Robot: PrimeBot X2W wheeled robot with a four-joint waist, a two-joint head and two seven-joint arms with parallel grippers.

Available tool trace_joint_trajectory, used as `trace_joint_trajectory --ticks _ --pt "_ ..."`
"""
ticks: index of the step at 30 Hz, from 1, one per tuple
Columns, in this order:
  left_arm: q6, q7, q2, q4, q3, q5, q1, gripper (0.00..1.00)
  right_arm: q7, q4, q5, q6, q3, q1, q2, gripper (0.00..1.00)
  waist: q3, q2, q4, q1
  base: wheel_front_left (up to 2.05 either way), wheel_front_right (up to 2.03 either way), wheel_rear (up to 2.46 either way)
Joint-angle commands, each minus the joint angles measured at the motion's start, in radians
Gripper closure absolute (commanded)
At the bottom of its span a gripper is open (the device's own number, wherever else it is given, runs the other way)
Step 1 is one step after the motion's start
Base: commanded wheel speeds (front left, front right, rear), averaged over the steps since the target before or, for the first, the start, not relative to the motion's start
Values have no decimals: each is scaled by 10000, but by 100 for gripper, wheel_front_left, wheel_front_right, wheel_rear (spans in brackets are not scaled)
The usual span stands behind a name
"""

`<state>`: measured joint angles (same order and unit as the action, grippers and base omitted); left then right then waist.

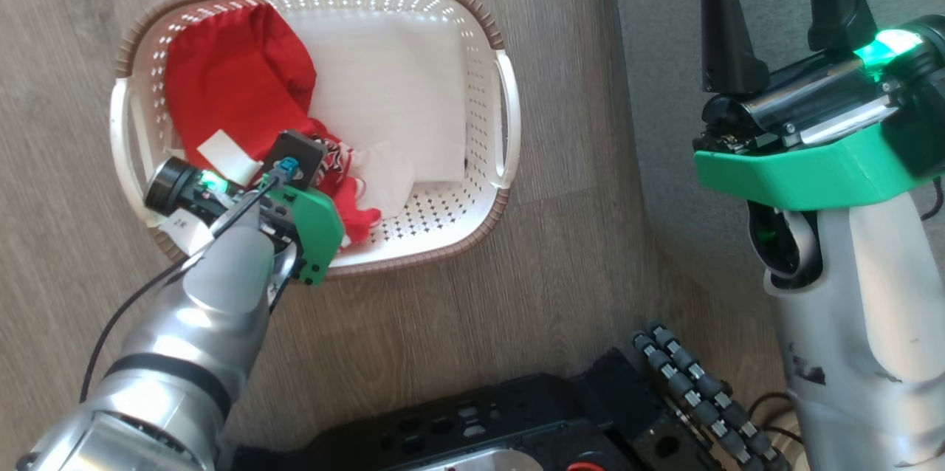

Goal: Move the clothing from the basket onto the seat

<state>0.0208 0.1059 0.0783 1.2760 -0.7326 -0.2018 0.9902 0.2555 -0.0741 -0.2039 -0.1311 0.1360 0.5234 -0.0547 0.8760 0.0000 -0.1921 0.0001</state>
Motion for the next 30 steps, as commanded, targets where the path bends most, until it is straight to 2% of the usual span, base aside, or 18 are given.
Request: trace_joint_trajectory --ticks 1,16,22,30 --pt "-25 149 64 -70 64 -81 -237 100 63 -262 -37 4 157 -192 45 0 -90 0 31 -1 0 0 0" --pt "32 1351 -263 -1095 76 -782 -649 100 63 274 174 4 56 -571 45 0 -1676 0 383 -1 0 0 0" --pt "4 1523 -277 -2194 110 -1280 -1198 100 63 750 394 4 -97 -948 45 0 -2736 0 660 -1 0 0 0" --pt "-302 1554 -279 -3845 186 -1825 -1967 100 63 1485 658 4 -264 -1690 45 0 -4456 0 1073 -1 0 0 0"
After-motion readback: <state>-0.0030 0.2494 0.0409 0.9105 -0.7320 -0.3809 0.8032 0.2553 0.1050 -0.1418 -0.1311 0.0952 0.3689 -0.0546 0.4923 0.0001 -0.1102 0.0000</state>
